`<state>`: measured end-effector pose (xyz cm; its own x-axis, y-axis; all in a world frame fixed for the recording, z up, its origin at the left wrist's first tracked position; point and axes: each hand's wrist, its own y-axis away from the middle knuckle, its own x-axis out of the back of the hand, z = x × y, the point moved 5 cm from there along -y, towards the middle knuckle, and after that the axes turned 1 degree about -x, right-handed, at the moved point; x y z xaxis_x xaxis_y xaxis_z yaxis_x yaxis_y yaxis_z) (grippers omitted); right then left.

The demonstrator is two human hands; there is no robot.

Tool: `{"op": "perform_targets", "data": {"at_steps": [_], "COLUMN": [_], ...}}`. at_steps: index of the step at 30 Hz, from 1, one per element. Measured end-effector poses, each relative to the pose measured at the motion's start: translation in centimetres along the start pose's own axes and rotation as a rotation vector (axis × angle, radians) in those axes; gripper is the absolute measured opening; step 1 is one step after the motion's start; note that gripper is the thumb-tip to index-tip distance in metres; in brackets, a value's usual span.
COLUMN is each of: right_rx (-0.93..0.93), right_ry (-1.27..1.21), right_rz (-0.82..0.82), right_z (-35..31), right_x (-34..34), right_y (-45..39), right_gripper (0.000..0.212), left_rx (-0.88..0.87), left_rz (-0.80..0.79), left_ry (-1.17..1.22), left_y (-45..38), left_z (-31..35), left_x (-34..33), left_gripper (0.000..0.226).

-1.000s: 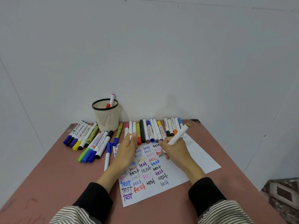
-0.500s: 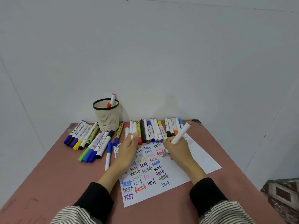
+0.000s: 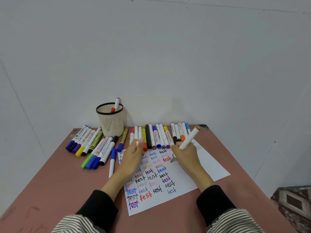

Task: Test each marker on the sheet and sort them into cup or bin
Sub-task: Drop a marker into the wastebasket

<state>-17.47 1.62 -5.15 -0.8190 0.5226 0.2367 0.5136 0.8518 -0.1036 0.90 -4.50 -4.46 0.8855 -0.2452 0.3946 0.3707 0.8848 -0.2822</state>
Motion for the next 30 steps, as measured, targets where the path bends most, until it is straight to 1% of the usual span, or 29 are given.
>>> {"op": "perform_targets", "data": {"at_steps": [4, 7, 9, 15, 21, 27, 28, 30], "right_rx": [-0.013, -0.026, -0.031, -0.003, -0.025, 0.002, -0.001, 0.003], "right_ry": [0.004, 0.005, 0.005, -0.04, -0.04, -0.037, -0.043, -0.062], "right_rz": [-0.027, -0.005, 0.003, 0.009, 0.033, 0.026, 0.033, 0.047], "right_z": [0.01, 0.07, 0.15, 0.06, 0.09, 0.1, 0.16, 0.15], "right_x": [-0.22, -0.04, 0.06, 0.05, 0.12, 0.04, 0.13, 0.27], "right_y": [-0.03, -0.08, -0.13, -0.01, -0.05, -0.03, -0.05, -0.05], "right_gripper": [0.028, 0.039, 0.043, 0.038, 0.035, 0.034, 0.035, 0.035], "left_rx": [0.002, 0.009, 0.008, 0.01, 0.009, 0.024, 0.031, 0.031], "left_rz": [-0.002, 0.002, -0.002, -0.01, -0.009, -0.019, -0.022, -0.015], "left_ry": [-0.003, 0.003, -0.005, -0.01, -0.014, 0.01, 0.007, 0.024], "left_y": [0.01, 0.0, 0.05, 0.1, 0.24, 0.26, 0.31, 0.57], "left_z": [-0.14, -0.04, 0.05, 0.17, 0.43, 0.32, 0.24, 0.39], "left_x": [-0.02, 0.01, 0.0, 0.03, 0.04, 0.03, 0.0, 0.06], "left_gripper": [0.044, 0.044, 0.044, 0.045, 0.044, 0.044, 0.042, 0.026]}}
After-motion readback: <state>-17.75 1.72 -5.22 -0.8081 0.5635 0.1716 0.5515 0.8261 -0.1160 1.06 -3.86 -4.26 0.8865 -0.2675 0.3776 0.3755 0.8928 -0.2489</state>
